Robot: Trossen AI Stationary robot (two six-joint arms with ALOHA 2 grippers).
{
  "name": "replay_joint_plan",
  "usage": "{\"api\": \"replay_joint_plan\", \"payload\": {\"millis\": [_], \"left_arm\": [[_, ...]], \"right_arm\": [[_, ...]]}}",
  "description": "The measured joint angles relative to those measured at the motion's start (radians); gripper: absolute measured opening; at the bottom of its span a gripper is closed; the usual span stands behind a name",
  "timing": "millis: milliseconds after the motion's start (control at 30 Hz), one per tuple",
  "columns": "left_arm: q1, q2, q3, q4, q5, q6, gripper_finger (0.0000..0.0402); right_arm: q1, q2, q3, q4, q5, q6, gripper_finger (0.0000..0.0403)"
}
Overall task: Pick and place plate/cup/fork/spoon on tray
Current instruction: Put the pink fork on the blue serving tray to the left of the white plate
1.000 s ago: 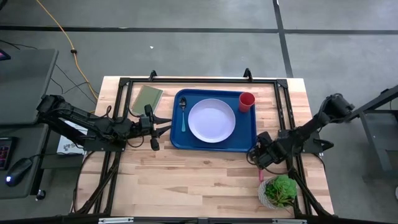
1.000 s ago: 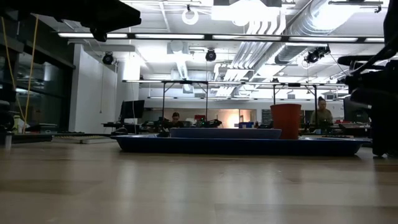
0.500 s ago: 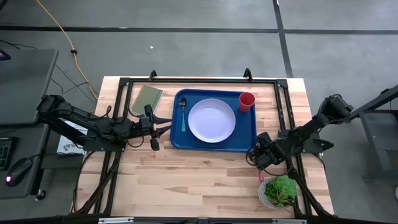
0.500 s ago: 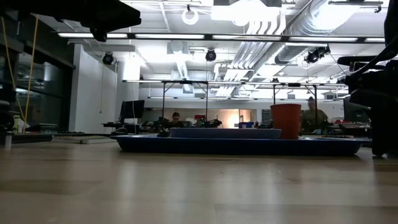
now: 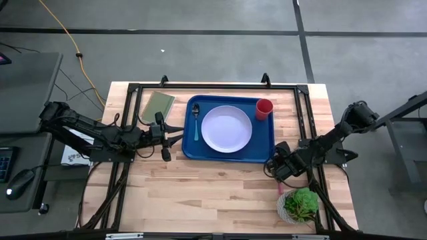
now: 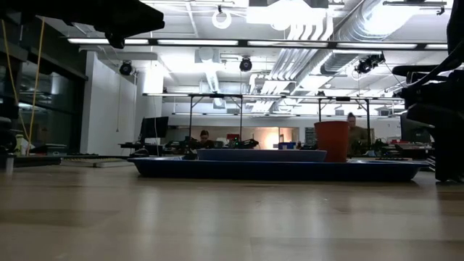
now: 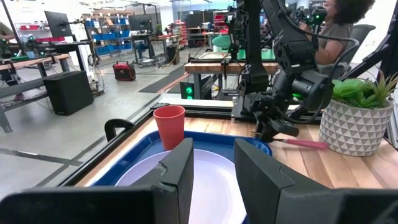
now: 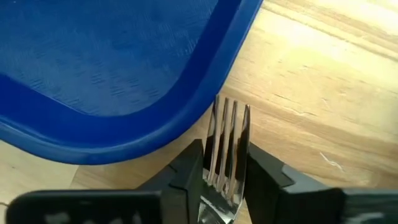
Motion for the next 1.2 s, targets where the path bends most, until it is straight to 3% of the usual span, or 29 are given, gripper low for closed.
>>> {"api": "replay_joint_plan", "payload": {"millis": [267, 567, 1000, 1200], "left_arm": [[0.0, 0.0, 0.0, 0.0, 0.0, 0.0, 0.0097], [0.0, 0.0, 0.0, 0.0, 0.0, 0.0, 0.0097], [0.0, 0.0, 0.0, 0.0, 0.0, 0.0, 0.0095], [0.0, 0.0, 0.0, 0.0, 0.0, 0.0, 0.0097]], "right_arm": [[0.0, 0.003, 0.052, -0.062, -0.031, -0.039, 0.0064], [0.002, 0.002, 0.08, -0.106, -0.042, -0.065, 0.0005], [0.002, -0.024, 0.089, -0.124, -0.058, -0.118, 0.0002], [0.002, -0.086, 0.213, -0.226, -0.019, -0.222, 0.0001]]}}
